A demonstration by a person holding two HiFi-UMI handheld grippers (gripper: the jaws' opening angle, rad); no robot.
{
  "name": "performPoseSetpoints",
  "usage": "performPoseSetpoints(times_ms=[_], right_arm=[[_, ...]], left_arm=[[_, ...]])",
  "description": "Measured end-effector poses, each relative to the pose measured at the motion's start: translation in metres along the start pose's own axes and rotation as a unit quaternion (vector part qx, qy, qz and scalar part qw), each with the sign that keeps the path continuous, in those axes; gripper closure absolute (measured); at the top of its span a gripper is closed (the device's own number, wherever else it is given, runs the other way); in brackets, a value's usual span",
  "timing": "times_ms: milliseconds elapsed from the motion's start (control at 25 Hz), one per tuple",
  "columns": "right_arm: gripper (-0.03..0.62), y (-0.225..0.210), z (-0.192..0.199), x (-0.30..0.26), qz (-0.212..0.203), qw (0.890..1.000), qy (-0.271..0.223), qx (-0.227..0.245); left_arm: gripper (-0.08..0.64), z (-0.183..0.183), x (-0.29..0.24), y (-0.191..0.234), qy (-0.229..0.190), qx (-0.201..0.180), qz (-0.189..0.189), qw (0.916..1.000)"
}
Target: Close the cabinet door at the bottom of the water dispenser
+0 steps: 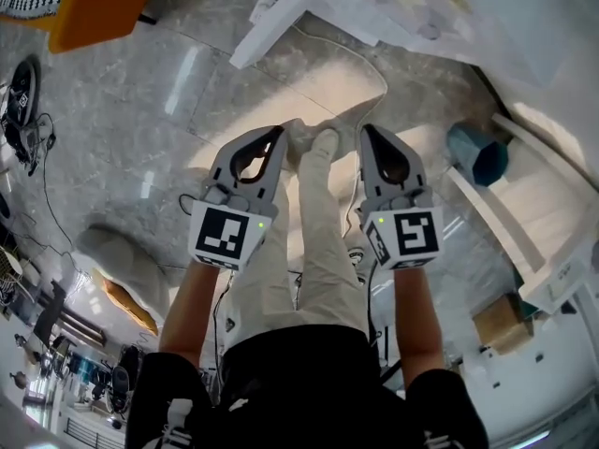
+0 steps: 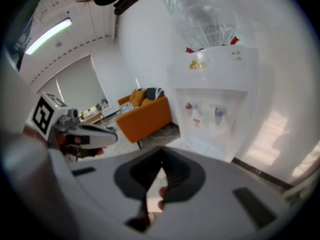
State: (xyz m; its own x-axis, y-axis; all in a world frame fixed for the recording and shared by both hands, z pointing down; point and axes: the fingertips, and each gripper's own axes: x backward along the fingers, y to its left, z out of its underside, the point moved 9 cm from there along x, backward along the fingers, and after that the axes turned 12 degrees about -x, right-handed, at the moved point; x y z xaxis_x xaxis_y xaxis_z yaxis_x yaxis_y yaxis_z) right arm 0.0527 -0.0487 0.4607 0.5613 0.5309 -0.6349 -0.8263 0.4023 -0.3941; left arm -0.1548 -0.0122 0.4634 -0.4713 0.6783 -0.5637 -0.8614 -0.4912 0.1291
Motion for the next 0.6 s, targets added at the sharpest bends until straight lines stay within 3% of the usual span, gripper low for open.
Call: performPoseSetpoints(times_ms=[440, 600], right_arm=[[0.558, -0.003, 0.040, -0.041, -0.008, 0.999, 0.035, 0.008], [0.558, -0.004, 0.047, -0.059, -0.009, 0.999, 0.043, 0.012]], left_arm=[[0.551, 0.058, -0.030, 0.019, 0.027, 0.060, 0.018, 0.9976], [0.551, 0.073, -0.039, 0.029, 0.027, 0.047, 0.020, 0.9983]])
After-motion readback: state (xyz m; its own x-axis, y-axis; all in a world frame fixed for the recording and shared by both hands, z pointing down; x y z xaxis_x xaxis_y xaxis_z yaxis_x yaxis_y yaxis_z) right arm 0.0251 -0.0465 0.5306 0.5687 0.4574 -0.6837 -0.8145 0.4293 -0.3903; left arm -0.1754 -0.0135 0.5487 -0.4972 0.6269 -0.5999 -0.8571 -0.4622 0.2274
